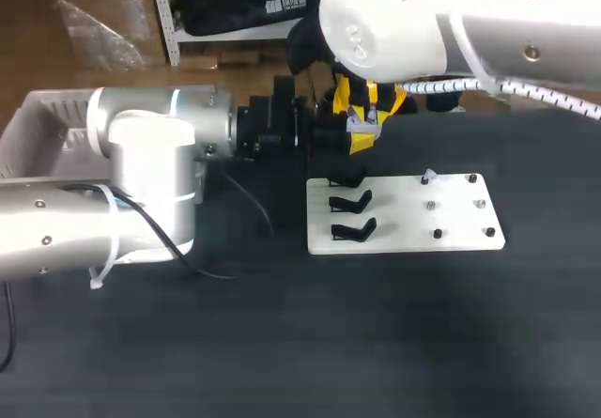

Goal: Pick up each earbud case from the left stands, insert the matching earbuds, close the lid, and place the case in the box.

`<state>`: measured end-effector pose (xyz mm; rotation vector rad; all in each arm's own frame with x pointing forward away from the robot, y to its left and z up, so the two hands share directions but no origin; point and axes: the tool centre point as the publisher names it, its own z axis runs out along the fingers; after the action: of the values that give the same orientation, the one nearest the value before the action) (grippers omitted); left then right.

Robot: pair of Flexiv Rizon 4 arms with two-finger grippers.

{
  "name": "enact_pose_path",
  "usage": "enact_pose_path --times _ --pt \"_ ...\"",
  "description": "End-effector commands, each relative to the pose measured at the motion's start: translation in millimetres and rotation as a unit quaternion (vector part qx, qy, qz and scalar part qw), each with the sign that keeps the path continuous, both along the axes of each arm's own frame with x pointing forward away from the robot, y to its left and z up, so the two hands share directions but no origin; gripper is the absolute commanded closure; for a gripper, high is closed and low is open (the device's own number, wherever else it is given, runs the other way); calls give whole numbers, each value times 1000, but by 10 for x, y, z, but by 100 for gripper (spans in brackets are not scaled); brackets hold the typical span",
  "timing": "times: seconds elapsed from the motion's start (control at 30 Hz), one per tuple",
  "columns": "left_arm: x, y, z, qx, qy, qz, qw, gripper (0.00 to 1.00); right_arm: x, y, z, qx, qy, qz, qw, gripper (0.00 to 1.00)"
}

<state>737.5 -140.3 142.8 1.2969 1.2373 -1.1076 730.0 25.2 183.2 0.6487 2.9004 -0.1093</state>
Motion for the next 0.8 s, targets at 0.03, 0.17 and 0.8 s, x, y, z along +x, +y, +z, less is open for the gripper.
enact_pose_path --times 0.03,0.17,0.8 --pt "-20 5 5 -4 -3 4 1000 100 21 23 -4 0 1 1 1000 67" --pt "-20 5 5 -4 -3 4 1000 100 -11 30 47 11 -5 5 1000 56" --pt "-20 5 5 -4 -3 4 1000 100 -607 -521 261 71 -152 203 965 31"
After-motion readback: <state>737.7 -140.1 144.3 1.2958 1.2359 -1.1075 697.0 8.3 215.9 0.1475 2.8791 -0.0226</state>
